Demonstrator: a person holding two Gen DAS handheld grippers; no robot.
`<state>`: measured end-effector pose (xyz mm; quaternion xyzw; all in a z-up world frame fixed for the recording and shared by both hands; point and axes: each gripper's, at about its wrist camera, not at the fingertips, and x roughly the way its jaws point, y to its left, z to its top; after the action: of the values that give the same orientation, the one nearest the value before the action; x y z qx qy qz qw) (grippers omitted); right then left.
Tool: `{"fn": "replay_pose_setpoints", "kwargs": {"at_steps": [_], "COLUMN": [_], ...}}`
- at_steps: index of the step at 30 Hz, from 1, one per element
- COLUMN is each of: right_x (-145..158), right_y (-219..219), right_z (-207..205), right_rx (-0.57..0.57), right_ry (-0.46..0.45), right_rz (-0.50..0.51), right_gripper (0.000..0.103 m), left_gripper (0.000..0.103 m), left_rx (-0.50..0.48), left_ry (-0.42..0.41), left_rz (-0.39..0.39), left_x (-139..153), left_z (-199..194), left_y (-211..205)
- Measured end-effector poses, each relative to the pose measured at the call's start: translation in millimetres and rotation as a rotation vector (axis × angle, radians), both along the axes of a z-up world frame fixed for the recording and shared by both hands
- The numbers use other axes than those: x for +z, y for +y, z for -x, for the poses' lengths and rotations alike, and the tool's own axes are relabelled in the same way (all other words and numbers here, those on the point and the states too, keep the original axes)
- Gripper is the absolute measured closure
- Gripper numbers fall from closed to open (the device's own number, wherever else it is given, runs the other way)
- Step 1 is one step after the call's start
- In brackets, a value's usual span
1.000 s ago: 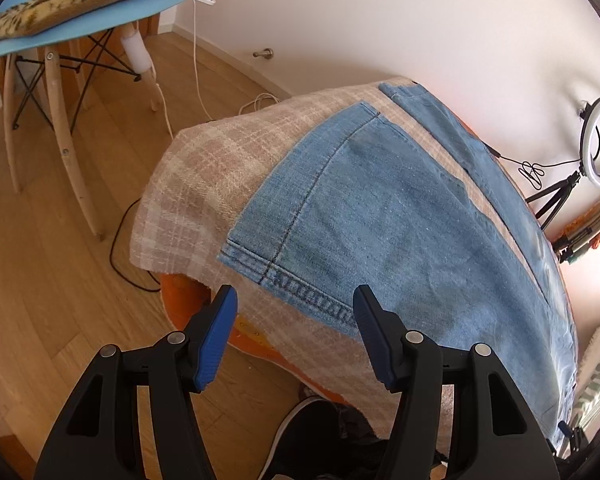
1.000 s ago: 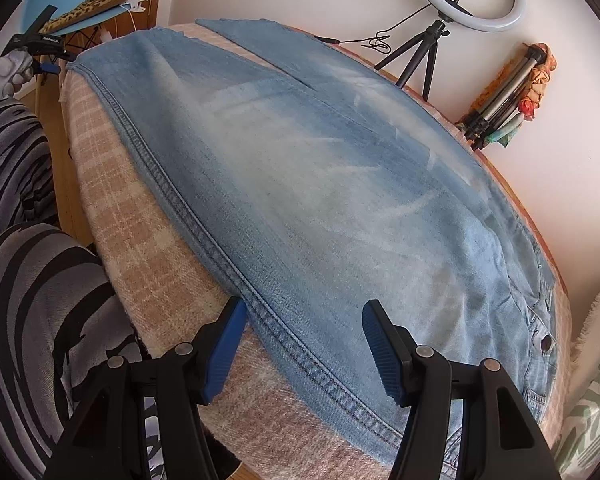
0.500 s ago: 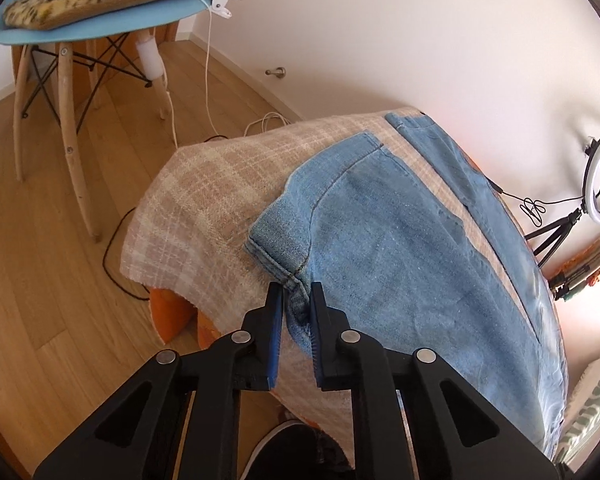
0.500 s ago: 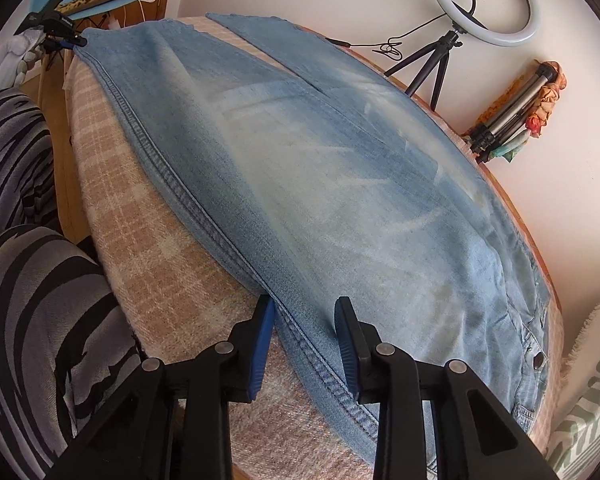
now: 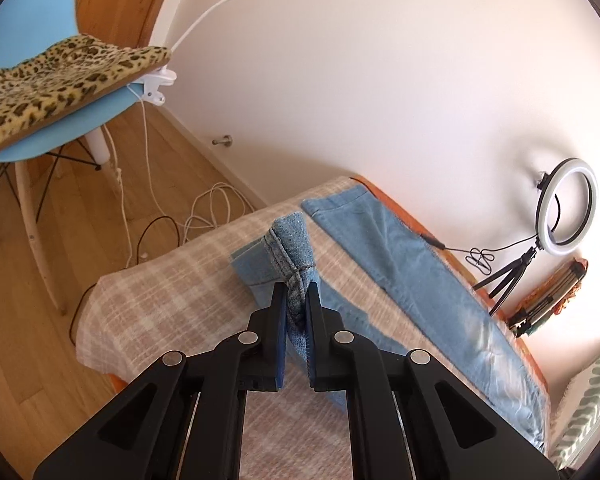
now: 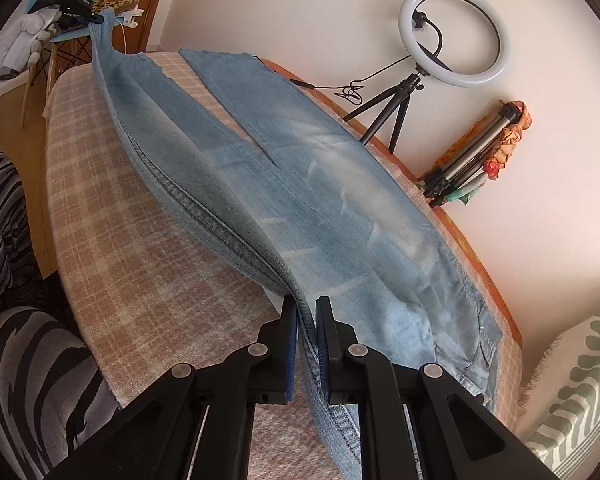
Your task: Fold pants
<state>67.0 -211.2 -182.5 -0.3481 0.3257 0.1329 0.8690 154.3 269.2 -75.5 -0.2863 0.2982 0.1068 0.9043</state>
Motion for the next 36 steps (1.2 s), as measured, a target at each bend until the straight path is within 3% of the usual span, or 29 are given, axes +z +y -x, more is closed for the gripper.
{"fn": "replay_pose_setpoints", "kwargs": {"at_steps": [9,21,28,36], "right_x": [57.9,85.3,65.7,11.9], "right_y": [6.3,9.8,1.6,-8.0], "right_z": [-56.4,-171.2,-255.1,-342.7], "right_rx": [-0.014,-0.058,-0.085,-0.115], "right_ry": [-0.102,-0.104,-0.059,0.017], "right_rz": [0.103,0.166,0.206,0.217], "right_gripper": [0.099,0.101,0.102,0.102], "left_gripper": [0.097,0.097,0.097,0.097], "left_rx": [0.005,0.031,0.028,0.007], "left_ry": [-0.093,-0.082,-0.016,0.089], "left_rz": [-0.015,-0.060,-0.106,-0.210], "left_x": [43.7,48.9,34.0,-7.0], "left_z": [-56.5,-152.7,-233.4,-311.3], "left_y": [-9.2,-26.7,-40.6,-67.4]}}
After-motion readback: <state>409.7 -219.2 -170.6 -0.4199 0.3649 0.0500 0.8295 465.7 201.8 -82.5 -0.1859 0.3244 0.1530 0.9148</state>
